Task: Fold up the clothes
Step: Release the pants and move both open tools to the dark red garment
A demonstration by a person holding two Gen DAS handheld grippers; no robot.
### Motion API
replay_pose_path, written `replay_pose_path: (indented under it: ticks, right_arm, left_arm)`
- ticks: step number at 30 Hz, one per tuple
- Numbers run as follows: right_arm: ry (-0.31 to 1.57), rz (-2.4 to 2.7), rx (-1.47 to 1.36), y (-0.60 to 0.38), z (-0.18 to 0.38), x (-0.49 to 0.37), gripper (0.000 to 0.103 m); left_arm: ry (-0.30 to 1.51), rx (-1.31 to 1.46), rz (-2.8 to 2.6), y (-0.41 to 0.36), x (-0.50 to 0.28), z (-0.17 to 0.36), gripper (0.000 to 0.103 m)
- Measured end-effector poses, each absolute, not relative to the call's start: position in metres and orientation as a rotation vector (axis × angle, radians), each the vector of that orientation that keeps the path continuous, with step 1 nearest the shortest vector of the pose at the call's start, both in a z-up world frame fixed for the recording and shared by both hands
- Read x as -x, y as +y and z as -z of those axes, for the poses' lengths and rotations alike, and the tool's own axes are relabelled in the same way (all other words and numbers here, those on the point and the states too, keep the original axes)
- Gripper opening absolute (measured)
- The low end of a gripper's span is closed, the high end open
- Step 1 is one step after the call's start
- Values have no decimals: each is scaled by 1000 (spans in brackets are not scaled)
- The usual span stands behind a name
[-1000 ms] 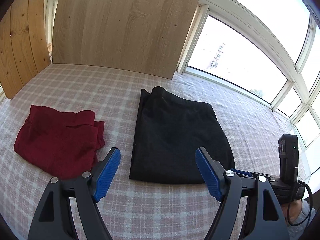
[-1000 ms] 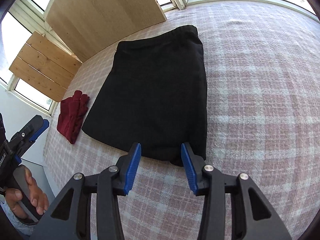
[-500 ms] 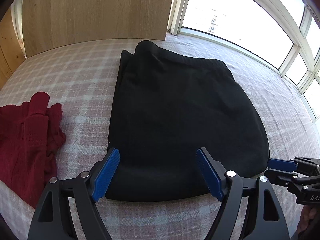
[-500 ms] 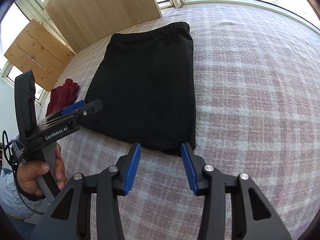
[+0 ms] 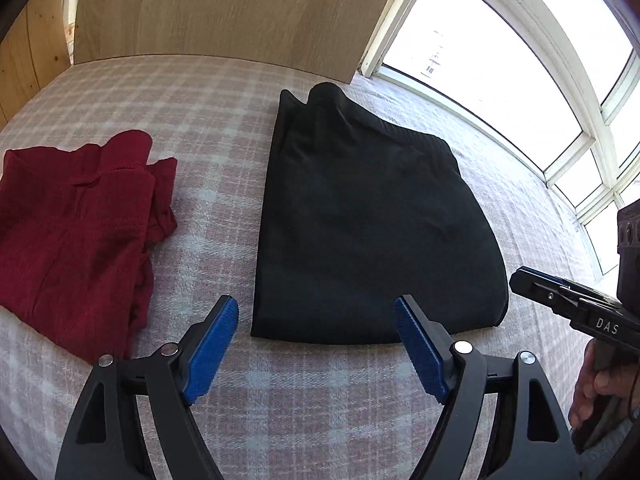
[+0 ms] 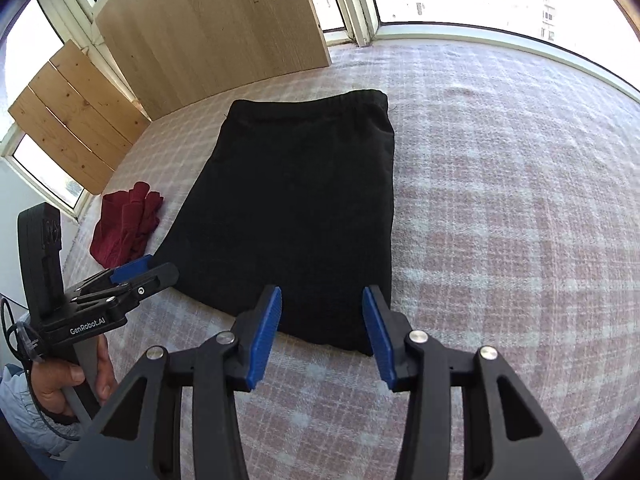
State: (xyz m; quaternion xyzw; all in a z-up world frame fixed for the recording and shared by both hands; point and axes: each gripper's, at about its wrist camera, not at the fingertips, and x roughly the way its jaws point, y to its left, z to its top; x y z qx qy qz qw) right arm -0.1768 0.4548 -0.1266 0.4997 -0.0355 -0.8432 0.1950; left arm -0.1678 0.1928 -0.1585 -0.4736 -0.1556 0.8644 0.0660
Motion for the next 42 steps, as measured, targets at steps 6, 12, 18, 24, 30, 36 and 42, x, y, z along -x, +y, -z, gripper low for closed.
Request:
replay_pose_path:
  ticks: [6,12,18,24,30,36,42]
  right_arm:
    - [40,2362,-1381,402,130,245,50]
    - [280,2303,-1333,309,148,306,50]
    - [332,2279,-1344,267,162,335,73]
    - [188,2302,-1246,319,124,279,73]
    - [-57,2380,-1350,424,131,209,73]
    - [-42,2383,-1421,447,152,173,73]
    - [-78,2322,-1198,416,110,144,73]
  left_arm:
    - [-563,1379,-2642,187,142,130,79]
    - [-609,1356,-2662,178,109,118,79]
    - [-584,1360,-2711,174,95,115,79]
    - [-598,1339,-2730,168,98,110,79]
    - [-575,1337,-2728,167,110,107,79]
    - [-551,1390,-2763,157,107,108,78]
    - [-506,1423,-2962,107,79,94,79]
